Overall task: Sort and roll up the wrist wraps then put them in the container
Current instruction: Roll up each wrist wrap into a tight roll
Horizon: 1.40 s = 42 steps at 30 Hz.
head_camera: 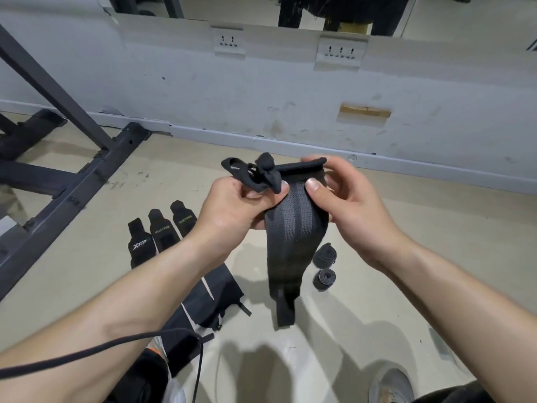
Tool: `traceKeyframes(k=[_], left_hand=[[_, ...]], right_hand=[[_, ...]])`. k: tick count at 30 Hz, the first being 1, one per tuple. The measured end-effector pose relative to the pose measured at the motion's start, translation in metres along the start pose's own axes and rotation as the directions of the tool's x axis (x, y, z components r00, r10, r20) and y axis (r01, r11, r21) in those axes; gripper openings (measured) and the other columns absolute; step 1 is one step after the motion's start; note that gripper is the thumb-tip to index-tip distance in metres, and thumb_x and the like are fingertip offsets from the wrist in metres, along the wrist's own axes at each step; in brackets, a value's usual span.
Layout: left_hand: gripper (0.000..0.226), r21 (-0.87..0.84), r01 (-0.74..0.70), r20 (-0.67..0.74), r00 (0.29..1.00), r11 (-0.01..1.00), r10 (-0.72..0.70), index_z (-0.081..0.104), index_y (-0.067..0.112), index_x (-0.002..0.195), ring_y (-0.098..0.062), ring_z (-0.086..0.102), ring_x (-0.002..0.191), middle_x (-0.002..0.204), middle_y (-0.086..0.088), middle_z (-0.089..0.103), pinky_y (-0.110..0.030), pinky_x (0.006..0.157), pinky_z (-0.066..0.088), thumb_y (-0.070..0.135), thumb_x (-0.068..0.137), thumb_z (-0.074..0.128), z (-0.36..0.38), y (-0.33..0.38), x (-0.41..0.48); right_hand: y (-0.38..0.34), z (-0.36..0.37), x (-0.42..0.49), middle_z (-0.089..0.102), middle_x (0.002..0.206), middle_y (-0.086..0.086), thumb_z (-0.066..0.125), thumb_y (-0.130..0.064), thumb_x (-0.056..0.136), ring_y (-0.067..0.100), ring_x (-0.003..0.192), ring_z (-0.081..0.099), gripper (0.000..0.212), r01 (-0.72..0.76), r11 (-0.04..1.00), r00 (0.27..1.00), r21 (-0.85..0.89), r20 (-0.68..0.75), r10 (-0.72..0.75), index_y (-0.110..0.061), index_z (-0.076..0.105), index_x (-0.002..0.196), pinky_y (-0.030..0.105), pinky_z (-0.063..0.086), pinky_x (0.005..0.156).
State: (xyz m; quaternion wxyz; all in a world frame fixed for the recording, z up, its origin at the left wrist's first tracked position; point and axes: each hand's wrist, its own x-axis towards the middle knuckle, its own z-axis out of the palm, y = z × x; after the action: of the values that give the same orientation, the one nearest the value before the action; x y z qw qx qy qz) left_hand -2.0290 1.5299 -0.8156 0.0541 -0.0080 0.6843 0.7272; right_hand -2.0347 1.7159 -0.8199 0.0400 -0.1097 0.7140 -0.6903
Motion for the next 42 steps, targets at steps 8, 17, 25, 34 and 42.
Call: traceKeyframes(k=[8,17,25,34,42], left_hand=[[0.026,-0.128,-0.063,-0.024,0.998,0.99,0.06,0.07,0.0,0.112,-0.028,0.074,0.105,0.11,-0.015,0.077,-0.036,0.092,0.059,0.003,0.087,0.075,0.005,-0.003,0.004],[0.039,-0.142,0.015,-0.003,1.0,0.99,-0.016,0.074,0.0,0.108,-0.026,0.075,0.097,0.106,-0.016,0.077,-0.036,0.084,0.061,0.017,0.073,0.079,0.004,0.0,0.003],[0.049,-0.308,0.093,0.012,0.996,0.947,-0.094,0.065,0.023,0.118,-0.014,0.07,0.08,0.096,0.002,0.072,-0.027,0.073,0.056,0.001,0.077,0.08,-0.005,0.011,0.011],[0.026,0.146,0.13,-0.069,0.99,0.981,-0.121,0.073,0.027,0.074,-0.018,0.067,0.065,0.08,-0.002,0.066,-0.028,0.062,0.047,0.028,0.098,0.063,-0.019,0.017,0.018],[0.021,0.49,-0.157,0.143,0.985,0.858,0.099,0.071,0.028,0.088,-0.015,0.056,0.069,0.069,-0.001,0.06,-0.033,0.072,0.045,0.04,0.078,0.085,-0.033,0.013,0.021]], right_hand=[[0.007,0.003,0.004,0.07,0.078,0.006,0.063,-0.029,0.099,0.012,0.073,0.061,0.019,0.012,0.999,0.999,-0.045,-0.047,-0.014,-0.01,0.069,0.1,0.031,0.046,0.063],[0.01,0.0,0.005,0.076,0.094,0.015,0.063,-0.029,0.101,0.015,0.086,0.067,0.028,0.013,1.0,1.0,0.025,-0.021,-0.013,-0.002,0.067,0.108,0.037,0.055,0.076],[0.011,-0.007,0.011,0.075,0.086,-0.001,0.053,-0.006,0.104,0.011,0.079,0.068,0.014,-0.03,0.999,0.999,0.025,-0.013,0.031,-0.006,0.067,0.107,0.022,0.053,0.072],[0.013,-0.007,0.013,0.074,0.078,-0.008,0.052,-0.012,0.106,0.006,0.071,0.065,0.017,-0.108,0.994,0.99,0.014,-0.095,0.109,-0.011,0.068,0.099,0.019,0.049,0.065],[0.015,-0.007,0.013,0.072,0.077,-0.008,0.052,-0.015,0.107,0.007,0.07,0.064,0.017,-0.147,0.989,0.983,-0.01,-0.116,0.145,-0.008,0.067,0.101,0.019,0.048,0.063]])
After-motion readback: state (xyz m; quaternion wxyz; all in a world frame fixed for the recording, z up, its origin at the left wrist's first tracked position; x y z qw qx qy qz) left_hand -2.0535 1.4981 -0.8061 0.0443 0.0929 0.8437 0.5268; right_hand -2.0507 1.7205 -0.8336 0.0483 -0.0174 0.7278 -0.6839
